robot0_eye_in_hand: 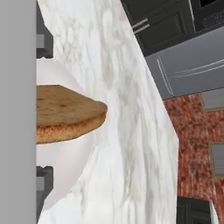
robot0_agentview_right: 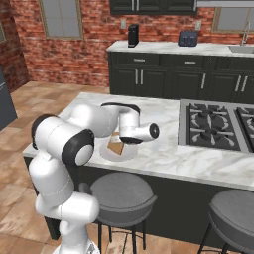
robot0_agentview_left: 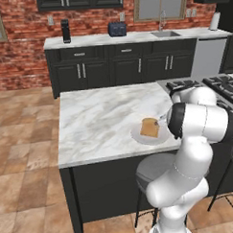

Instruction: Start the toaster. Once the lever pops up, take the bread to the plate on the dining counter.

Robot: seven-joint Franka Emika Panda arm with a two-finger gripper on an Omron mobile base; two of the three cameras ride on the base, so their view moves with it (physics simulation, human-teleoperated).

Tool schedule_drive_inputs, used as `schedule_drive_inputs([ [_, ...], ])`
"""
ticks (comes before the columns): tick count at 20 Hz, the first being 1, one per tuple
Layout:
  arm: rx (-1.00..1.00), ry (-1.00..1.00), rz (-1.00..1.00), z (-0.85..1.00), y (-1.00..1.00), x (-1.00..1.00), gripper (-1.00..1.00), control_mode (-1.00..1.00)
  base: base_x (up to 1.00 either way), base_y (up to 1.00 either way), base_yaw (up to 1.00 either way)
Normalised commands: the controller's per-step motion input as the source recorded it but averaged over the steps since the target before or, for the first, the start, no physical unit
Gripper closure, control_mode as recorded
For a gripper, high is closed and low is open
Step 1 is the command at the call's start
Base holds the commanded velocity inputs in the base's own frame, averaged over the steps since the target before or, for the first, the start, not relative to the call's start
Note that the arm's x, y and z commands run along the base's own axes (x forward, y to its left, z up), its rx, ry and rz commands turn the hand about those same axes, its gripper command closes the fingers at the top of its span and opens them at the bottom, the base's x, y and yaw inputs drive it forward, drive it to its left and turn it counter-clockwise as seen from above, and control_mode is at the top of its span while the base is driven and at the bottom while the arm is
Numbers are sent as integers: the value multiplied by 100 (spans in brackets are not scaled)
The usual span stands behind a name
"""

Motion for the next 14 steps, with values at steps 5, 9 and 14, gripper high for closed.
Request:
schedule_drive_inputs([
  [5, 0, -13, 0, 0, -32, 0, -100, -100, 0, 0, 0],
  [9, 0, -10, -4, 34, -9, 1, -100, -100, 0, 0, 0],
  [14, -2, 0, -12, 78, 12, 10, -100, -100, 0, 0, 0],
])
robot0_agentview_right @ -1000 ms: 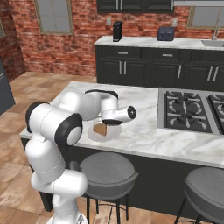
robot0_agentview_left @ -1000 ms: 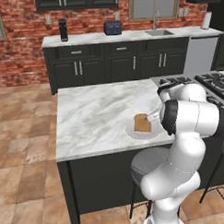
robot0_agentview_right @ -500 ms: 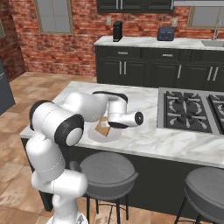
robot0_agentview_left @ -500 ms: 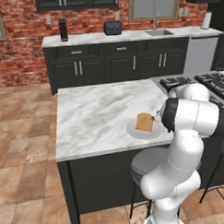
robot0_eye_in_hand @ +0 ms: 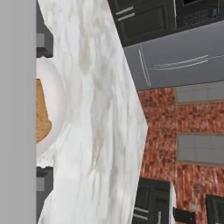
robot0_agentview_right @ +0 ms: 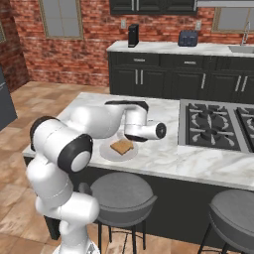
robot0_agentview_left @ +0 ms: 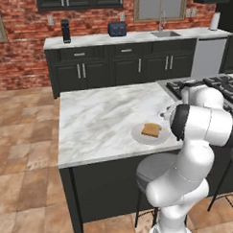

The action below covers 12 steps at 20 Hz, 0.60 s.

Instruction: Start the toaster. Once the lever pops up, take the bread to the plate on the dining counter.

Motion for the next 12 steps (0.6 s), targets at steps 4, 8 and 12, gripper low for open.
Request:
schedule_drive_inputs([
  [4, -8, 5, -16, 95, 39, 2, -100, -100, 0, 0, 0],
  [8, -14, 10, -17, 82, 58, -28, -100, -100, 0, 0, 0],
  [12, -17, 3, -23, 74, 39, -92, -100, -100, 0, 0, 0],
])
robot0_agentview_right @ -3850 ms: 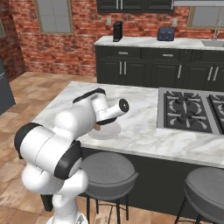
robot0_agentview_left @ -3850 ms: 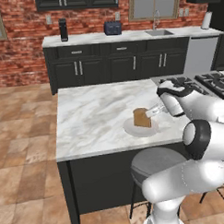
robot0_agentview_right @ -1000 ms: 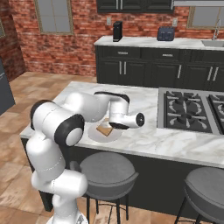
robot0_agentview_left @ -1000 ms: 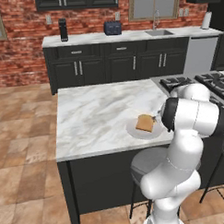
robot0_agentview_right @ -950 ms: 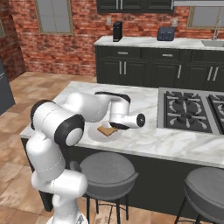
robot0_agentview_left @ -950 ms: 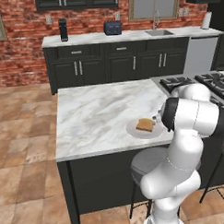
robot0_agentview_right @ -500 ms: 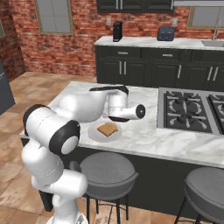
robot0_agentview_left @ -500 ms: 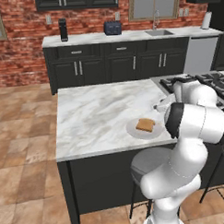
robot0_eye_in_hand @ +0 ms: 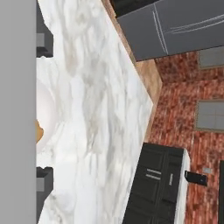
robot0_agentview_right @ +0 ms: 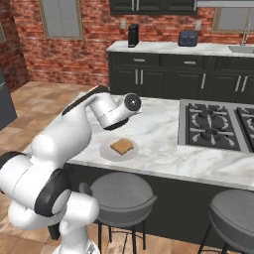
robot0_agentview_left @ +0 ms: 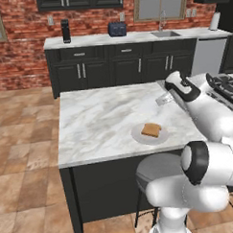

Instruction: Start the toaster. Once the lever pops up, take the bread to the plate on the dining counter.

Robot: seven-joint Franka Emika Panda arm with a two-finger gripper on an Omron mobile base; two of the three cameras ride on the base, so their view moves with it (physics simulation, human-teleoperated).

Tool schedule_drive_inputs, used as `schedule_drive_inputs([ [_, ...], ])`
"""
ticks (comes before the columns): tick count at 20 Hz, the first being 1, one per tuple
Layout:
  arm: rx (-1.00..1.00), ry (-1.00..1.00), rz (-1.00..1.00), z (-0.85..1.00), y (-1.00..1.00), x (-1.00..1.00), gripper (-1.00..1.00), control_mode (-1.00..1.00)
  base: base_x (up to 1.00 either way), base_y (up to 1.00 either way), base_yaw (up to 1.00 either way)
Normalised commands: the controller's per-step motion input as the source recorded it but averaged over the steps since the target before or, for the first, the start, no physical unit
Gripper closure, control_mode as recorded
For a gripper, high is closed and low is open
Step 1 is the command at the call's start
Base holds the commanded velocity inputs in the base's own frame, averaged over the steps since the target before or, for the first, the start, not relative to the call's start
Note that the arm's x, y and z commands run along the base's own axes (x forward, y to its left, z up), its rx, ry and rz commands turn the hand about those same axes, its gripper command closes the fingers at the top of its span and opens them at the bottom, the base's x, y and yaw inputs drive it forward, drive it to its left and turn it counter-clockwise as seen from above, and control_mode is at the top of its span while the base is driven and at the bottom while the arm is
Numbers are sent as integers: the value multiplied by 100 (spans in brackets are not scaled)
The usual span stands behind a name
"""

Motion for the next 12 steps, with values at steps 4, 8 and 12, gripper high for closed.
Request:
schedule_drive_inputs([
  [4, -12, 3, -30, 64, 19, -100, -100, -100, 0, 0, 0],
  [8, -15, 4, -28, 91, 31, -95, -100, -100, 0, 0, 0],
  [12, -11, 7, -24, 82, 17, -83, -100, -100, 0, 0, 0],
])
